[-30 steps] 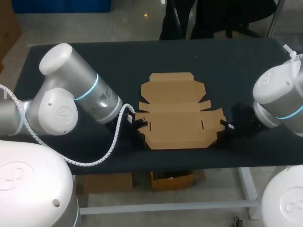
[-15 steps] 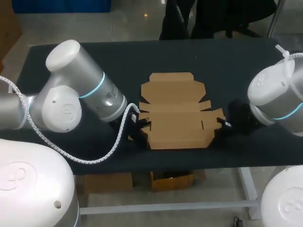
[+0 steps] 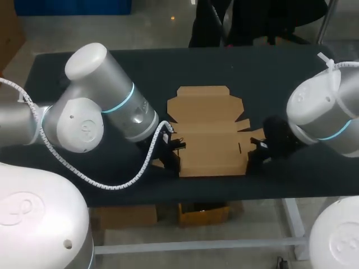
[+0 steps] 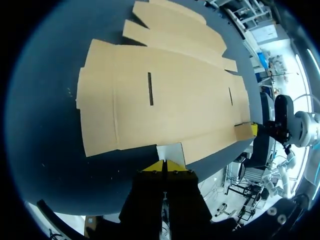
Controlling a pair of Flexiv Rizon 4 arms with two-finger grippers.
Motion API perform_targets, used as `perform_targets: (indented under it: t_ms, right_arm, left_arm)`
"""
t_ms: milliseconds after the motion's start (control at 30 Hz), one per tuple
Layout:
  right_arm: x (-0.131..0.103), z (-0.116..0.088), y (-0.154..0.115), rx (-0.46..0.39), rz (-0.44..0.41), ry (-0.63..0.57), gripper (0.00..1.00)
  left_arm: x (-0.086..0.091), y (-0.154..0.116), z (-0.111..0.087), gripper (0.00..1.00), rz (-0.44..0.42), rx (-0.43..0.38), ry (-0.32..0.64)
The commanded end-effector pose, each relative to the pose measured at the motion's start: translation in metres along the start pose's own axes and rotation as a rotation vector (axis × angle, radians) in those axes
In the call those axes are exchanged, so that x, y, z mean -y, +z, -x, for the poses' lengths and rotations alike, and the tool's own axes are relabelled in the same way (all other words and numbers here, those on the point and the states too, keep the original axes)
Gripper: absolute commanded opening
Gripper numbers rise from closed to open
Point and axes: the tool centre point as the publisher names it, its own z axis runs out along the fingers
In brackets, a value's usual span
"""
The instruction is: Assemble the packaging by folding the flat box into shape, placing the metal phone stand inside, and closing the box properly
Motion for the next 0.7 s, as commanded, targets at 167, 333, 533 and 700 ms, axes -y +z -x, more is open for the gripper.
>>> perform_targets:
  t_ms: [167, 333, 533, 700]
  right_arm:
    - [0.003, -0.004, 0.000, 0.014, -0.003, -0.002, 0.00]
    - [0.005, -0.007, 0.003, 0.017, -0.012, -0.010, 0.00]
    - [0.009, -0.011, 0.004, 0.022, -0.014, -0.022, 0.00]
    - [0.013, -0.013, 0.006, 0.031, -0.012, -0.022, 0.00]
  left_arm:
    - [-0.002, 0.001, -0.012, 0.00, -0.004, 0.043, 0.010]
    - [-0.005, 0.001, -0.016, 0.00, -0.008, 0.046, 0.021]
    - [-0.009, 0.003, -0.018, 0.00, -0.012, 0.050, 0.027]
    - [-0.010, 0.006, -0.020, 0.00, -0.015, 0.054, 0.032]
